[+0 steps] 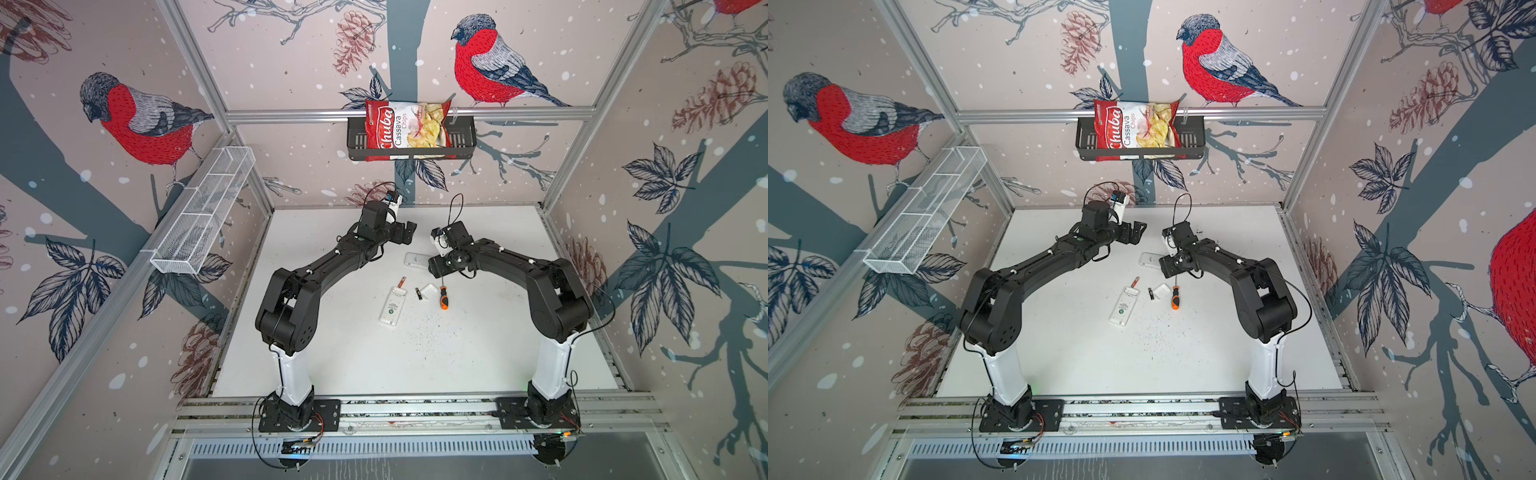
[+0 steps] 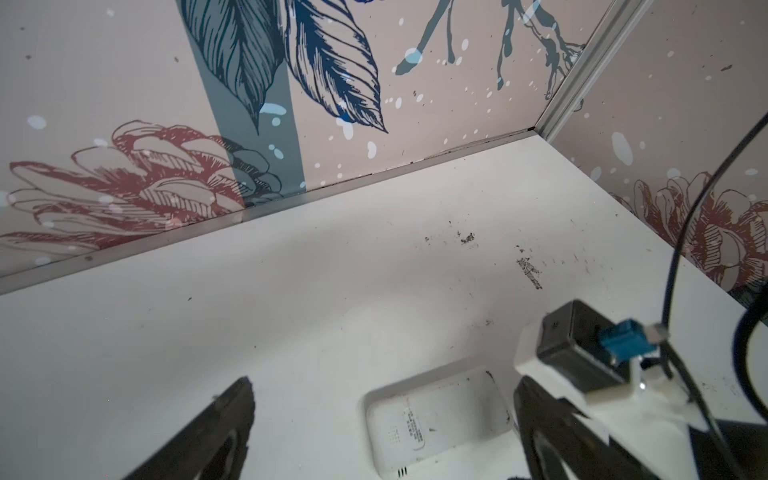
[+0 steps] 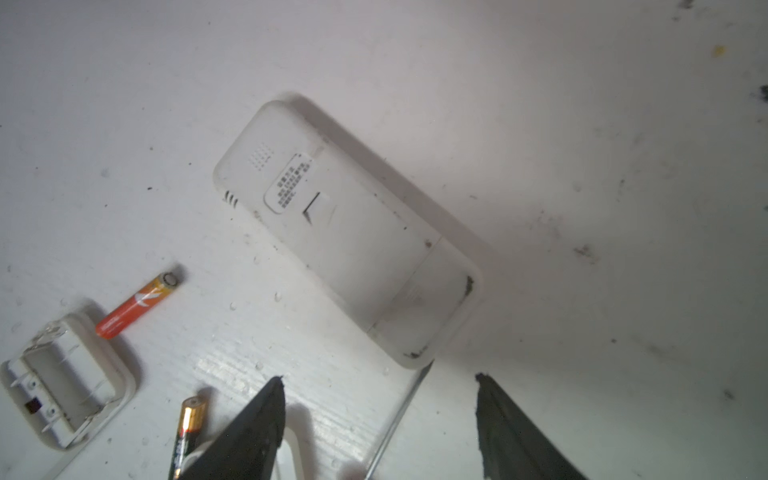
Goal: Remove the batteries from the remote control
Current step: 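Raise the right gripper while the left gripper reaches toward the white remote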
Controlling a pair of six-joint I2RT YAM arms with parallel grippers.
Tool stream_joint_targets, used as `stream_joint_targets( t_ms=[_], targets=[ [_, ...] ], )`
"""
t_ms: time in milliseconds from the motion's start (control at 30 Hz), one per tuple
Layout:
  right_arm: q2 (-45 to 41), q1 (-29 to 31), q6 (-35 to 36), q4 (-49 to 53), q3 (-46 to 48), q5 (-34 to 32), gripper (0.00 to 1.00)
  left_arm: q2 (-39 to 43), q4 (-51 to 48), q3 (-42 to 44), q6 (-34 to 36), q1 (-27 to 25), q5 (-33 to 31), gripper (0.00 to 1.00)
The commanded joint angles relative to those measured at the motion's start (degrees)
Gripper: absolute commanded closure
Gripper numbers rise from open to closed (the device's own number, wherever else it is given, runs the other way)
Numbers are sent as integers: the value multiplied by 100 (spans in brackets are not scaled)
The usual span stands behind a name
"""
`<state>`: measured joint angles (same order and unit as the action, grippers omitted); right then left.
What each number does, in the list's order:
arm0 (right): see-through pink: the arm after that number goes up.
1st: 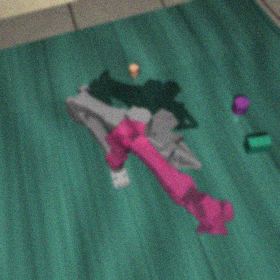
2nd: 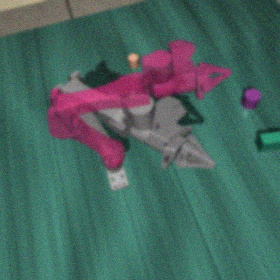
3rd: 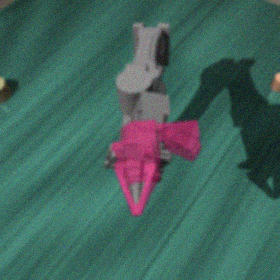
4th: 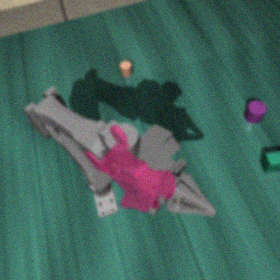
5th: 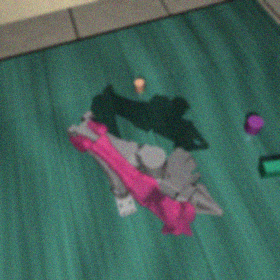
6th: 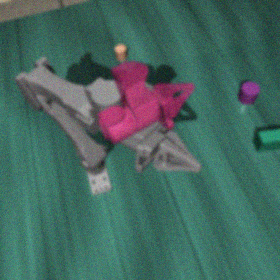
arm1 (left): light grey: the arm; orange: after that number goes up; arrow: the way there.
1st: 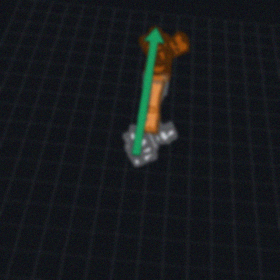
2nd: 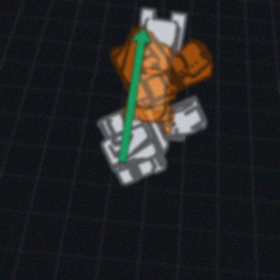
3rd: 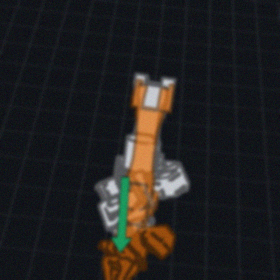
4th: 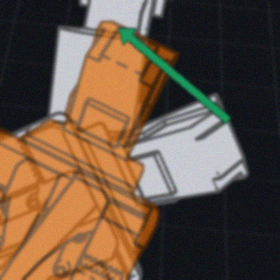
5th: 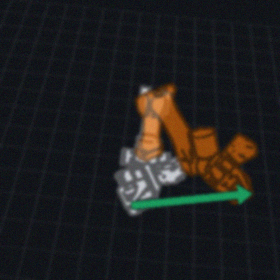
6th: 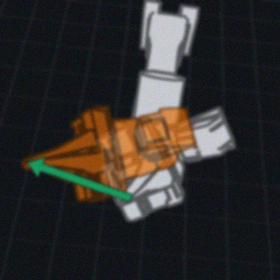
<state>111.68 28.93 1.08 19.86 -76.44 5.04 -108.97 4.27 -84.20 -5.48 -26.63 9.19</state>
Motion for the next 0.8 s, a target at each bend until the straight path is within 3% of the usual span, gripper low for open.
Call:
stream_joint_targets(
  t_ms=[0,500,767],
  targets=[
    [-30,-1,-108,-209,106,54,27,-264,-694,-467,416,76,205,4],
    [358,-168,-169,-342,122,-117,28,-846,-761,-810,1040,325,1123,4],
    [385,-464,-310,-429,28,-122,29,-1162,-1027,-931,1918,213,1404,4]
  ],
)
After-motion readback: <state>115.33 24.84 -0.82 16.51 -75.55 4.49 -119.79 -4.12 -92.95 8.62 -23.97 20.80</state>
